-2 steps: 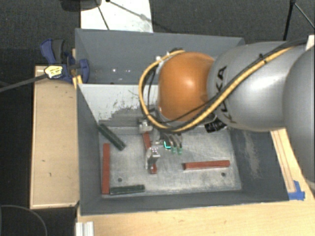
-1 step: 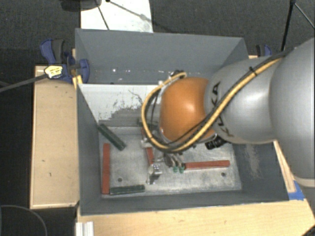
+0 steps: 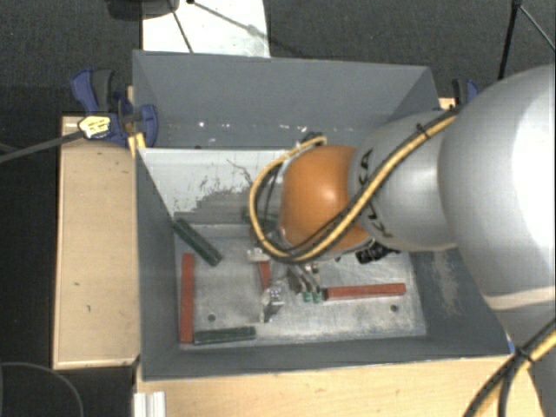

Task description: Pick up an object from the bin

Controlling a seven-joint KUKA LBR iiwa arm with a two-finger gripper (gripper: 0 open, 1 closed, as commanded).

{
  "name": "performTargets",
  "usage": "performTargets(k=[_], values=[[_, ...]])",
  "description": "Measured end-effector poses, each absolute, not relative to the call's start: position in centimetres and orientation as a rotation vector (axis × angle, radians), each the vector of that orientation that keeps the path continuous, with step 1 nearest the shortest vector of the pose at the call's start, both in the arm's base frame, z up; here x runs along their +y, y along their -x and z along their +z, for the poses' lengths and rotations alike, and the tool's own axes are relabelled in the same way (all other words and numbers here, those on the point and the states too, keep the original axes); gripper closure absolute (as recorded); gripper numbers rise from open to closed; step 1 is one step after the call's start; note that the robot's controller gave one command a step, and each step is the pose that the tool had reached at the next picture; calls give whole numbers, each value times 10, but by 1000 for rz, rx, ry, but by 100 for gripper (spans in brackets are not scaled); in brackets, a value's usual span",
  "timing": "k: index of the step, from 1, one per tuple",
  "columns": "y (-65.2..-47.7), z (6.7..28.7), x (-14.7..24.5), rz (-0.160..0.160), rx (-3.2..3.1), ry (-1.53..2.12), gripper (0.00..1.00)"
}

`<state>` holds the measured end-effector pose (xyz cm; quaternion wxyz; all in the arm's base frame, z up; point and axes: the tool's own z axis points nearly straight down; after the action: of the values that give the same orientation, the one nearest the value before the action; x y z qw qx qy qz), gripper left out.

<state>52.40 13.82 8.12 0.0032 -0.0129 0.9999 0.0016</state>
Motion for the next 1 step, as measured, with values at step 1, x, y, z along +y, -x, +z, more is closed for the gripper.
performTargets(k=[1], values=[[-530,70,142,1,3125,115,0]])
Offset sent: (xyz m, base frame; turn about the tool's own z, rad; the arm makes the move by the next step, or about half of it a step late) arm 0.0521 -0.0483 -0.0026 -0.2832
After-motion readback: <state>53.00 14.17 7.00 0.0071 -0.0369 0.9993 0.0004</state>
